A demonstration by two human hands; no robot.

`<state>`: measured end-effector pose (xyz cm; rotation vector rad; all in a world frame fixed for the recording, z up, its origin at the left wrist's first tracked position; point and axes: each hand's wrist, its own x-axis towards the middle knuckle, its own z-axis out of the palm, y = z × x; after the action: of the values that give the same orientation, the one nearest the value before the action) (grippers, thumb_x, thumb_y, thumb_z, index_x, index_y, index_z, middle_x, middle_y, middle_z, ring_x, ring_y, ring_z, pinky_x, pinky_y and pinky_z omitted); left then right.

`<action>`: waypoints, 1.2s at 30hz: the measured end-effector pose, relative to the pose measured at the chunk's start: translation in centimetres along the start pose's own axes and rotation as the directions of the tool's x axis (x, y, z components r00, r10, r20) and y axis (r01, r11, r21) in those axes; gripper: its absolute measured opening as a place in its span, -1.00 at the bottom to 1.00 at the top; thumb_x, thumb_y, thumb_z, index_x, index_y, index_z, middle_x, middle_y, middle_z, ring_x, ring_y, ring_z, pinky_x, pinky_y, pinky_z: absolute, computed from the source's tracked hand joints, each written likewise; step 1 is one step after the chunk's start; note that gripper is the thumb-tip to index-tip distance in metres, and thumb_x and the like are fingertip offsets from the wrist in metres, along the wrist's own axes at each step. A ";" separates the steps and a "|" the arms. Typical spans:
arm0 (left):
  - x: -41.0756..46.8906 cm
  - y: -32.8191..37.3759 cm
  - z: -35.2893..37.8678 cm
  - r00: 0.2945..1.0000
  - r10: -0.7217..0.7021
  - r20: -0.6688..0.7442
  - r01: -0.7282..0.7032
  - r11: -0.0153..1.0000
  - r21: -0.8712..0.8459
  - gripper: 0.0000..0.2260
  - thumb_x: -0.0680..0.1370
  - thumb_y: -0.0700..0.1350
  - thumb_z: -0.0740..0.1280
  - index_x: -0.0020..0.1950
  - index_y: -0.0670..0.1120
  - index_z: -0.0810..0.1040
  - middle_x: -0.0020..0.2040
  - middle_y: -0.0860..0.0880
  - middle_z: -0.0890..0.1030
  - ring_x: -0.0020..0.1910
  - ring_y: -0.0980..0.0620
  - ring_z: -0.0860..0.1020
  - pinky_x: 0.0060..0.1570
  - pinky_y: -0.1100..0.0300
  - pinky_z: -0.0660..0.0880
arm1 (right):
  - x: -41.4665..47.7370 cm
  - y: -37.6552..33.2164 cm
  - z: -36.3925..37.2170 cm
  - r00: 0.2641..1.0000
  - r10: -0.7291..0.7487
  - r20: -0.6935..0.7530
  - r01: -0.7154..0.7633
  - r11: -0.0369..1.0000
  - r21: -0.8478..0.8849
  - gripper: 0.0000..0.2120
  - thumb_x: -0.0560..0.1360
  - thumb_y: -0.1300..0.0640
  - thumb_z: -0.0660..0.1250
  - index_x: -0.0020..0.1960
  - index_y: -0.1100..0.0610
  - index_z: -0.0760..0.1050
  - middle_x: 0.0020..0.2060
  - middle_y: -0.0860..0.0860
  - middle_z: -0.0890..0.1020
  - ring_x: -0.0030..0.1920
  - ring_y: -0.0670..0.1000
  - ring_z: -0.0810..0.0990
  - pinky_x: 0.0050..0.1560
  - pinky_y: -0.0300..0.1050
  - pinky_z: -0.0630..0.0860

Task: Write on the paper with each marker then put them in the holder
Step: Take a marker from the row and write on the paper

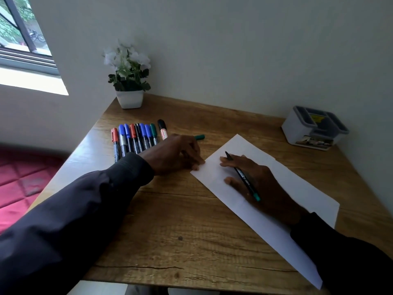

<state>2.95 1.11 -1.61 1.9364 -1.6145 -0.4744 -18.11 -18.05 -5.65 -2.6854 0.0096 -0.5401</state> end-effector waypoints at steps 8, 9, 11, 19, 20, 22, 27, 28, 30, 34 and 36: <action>0.2 0.3 0.2 0.999 -0.029 0.039 0.032 0.996 -0.078 -0.82 0.49 -0.11 0.43 0.06 0.09 0.57 0.04 0.20 0.53 0.09 0.17 0.54 -0.03 0.40 0.52 | -0.4 0.0 -0.6 1.000 -0.026 0.014 0.025 1.000 0.011 -0.53 0.60 -0.09 0.34 0.42 0.11 0.48 0.41 -0.07 0.51 0.47 -0.13 0.44 0.53 0.00 0.35; 0.2 0.3 0.2 0.998 -0.033 0.048 0.036 0.997 -0.067 -0.82 0.49 -0.09 0.43 0.08 0.06 0.58 0.08 0.16 0.54 0.10 0.16 0.54 0.00 0.34 0.54 | -0.4 0.0 -0.7 0.999 -0.038 0.022 0.038 0.999 0.007 -0.53 0.60 -0.09 0.34 0.42 0.11 0.48 0.41 -0.06 0.51 0.46 -0.12 0.45 0.52 -0.01 0.36; 0.3 0.2 0.3 0.997 -0.035 0.065 0.038 0.998 -0.047 -0.81 0.50 -0.08 0.43 0.09 0.06 0.59 0.11 0.15 0.52 0.10 0.18 0.51 0.01 0.33 0.54 | -0.1 -0.3 -1.1 0.998 -0.042 0.042 0.042 0.999 -0.017 -0.51 0.59 -0.11 0.35 0.42 0.14 0.50 0.39 -0.02 0.55 0.44 -0.09 0.49 0.48 -0.09 0.40; 0.2 0.3 0.1 0.998 -0.017 0.065 0.015 0.999 0.031 -0.87 0.52 0.01 0.39 0.06 0.17 0.59 0.02 0.36 0.33 0.04 0.51 0.32 -0.20 0.55 0.42 | 2.1 -3.8 -2.1 0.942 0.325 -0.086 -0.191 0.728 0.659 -0.67 0.66 0.16 0.11 0.10 0.28 0.62 -0.21 0.20 0.72 -0.21 0.22 0.71 -0.12 0.09 0.67; 0.1 0.3 0.0 0.998 -0.030 0.054 0.029 0.999 0.024 -0.84 0.52 0.01 0.39 0.10 0.12 0.59 0.01 0.35 0.34 0.02 0.52 0.33 -0.20 0.57 0.41 | 2.2 -4.0 -1.8 0.935 0.354 -0.017 -0.220 0.617 0.756 -0.66 0.64 0.18 0.10 0.13 0.33 0.59 -0.22 0.28 0.71 -0.24 0.32 0.70 -0.17 0.14 0.66; 0.0 0.3 -0.1 0.997 -0.066 0.048 0.066 0.998 0.006 -0.79 0.51 0.00 0.40 0.14 0.06 0.57 0.00 0.33 0.34 -0.01 0.44 0.39 -0.23 0.53 0.43 | 2.1 -4.2 -1.1 0.934 0.344 0.093 -0.266 0.499 0.825 -0.65 0.60 0.20 0.12 0.15 0.41 0.56 -0.14 0.36 0.70 -0.18 0.40 0.69 -0.15 0.17 0.67; 0.4 -0.4 -0.1 0.988 -0.143 0.055 0.143 0.990 0.008 -0.70 0.45 0.12 0.43 0.13 0.13 0.47 0.18 0.09 0.42 0.08 0.14 0.45 -0.06 0.27 0.46 | 1.5 -4.3 0.3 0.956 0.291 0.043 -0.234 0.663 0.711 -0.81 0.58 0.31 0.29 0.06 0.37 0.64 -0.23 0.23 0.70 -0.28 0.26 0.70 -0.25 -0.02 0.65; 0.3 -0.3 -0.2 0.987 -0.152 0.060 0.151 0.988 0.014 -0.69 0.45 0.12 0.44 0.13 0.13 0.46 0.17 0.09 0.42 0.08 0.14 0.45 -0.07 0.28 0.44 | 1.6 -4.3 0.3 0.961 0.276 0.020 -0.219 0.715 0.664 -0.84 0.58 0.30 0.32 0.03 0.34 0.65 -0.27 0.18 0.69 -0.33 0.21 0.68 -0.32 -0.08 0.62; 0.2 -0.2 -0.3 0.989 -0.132 0.062 0.130 0.991 0.035 -0.70 0.45 0.10 0.45 0.12 0.14 0.45 0.11 0.17 0.39 0.04 0.18 0.42 -0.10 0.36 0.38 | 2.1 -4.4 0.3 0.969 0.246 -0.012 -0.196 0.801 0.565 -0.87 0.58 0.28 0.36 -0.03 0.32 0.66 -0.33 0.13 0.68 -0.42 0.13 0.65 -0.42 -0.17 0.57; 0.0 0.0 -0.5 0.989 -0.126 0.074 0.120 0.990 0.075 -0.61 0.45 0.08 0.45 0.24 0.13 0.47 0.09 0.20 0.32 0.06 0.17 0.36 -0.09 0.37 0.32 | 3.4 -4.7 0.9 0.972 0.201 0.119 -0.230 0.728 0.646 -0.86 0.59 0.53 0.21 0.07 0.49 0.52 -0.33 0.01 0.72 -0.44 -0.04 0.67 -0.46 -0.23 0.58; -0.1 0.0 -0.5 0.989 -0.127 0.078 0.119 0.989 0.092 -0.61 0.45 0.10 0.45 0.23 0.16 0.46 0.12 0.18 0.33 0.11 0.16 0.35 -0.10 0.35 0.31 | 3.7 -5.2 0.8 0.955 0.247 0.162 -0.293 0.727 0.621 -0.88 0.57 0.53 0.25 0.05 0.44 0.53 -0.35 0.02 0.71 -0.44 -0.04 0.68 -0.45 -0.18 0.61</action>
<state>3.22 1.29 -1.23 2.1163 -1.5976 -0.5500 -14.74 -13.27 -2.93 -1.9738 0.1677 -0.2820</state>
